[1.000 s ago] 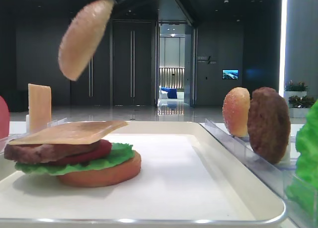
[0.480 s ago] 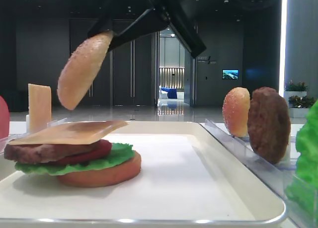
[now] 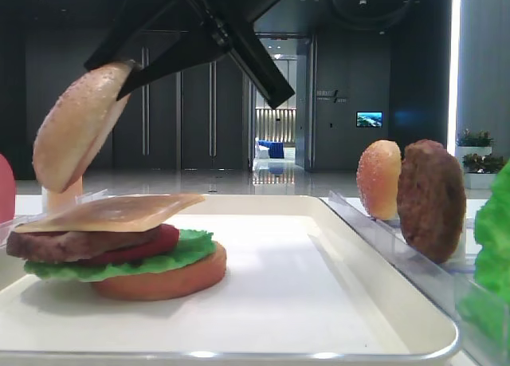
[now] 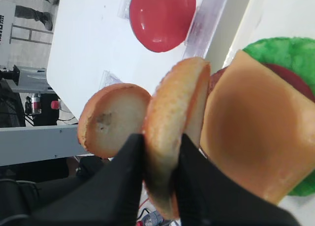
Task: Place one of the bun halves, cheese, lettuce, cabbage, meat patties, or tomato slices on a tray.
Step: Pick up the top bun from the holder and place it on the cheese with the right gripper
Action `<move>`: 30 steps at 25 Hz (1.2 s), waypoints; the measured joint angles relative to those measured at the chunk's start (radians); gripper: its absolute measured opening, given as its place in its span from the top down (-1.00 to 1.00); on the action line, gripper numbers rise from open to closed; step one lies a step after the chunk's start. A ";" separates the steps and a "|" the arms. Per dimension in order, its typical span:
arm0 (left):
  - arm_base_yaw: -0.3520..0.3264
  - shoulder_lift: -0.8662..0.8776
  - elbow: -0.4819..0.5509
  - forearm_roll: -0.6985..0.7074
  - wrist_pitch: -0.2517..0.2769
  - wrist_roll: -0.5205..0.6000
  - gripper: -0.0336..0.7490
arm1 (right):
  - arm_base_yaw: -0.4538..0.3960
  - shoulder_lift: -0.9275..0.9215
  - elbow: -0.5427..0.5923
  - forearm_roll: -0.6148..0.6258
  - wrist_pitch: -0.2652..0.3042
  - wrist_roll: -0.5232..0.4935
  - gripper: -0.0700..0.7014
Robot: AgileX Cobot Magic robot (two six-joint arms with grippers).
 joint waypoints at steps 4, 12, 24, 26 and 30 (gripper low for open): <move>0.000 0.000 0.000 0.000 0.000 0.000 0.51 | 0.000 0.001 0.000 0.036 -0.021 -0.018 0.45; 0.000 0.000 0.000 0.000 0.000 0.000 0.51 | 0.010 0.001 0.000 0.045 -0.050 -0.025 0.45; 0.000 0.000 0.000 0.000 0.000 -0.001 0.51 | 0.022 0.048 0.000 0.051 -0.072 -0.047 0.45; 0.000 0.000 0.000 0.000 0.000 -0.001 0.51 | 0.022 0.058 0.000 0.055 -0.068 -0.050 0.45; 0.000 0.000 0.000 0.000 0.000 -0.001 0.51 | 0.022 0.061 0.000 0.057 -0.063 -0.067 0.45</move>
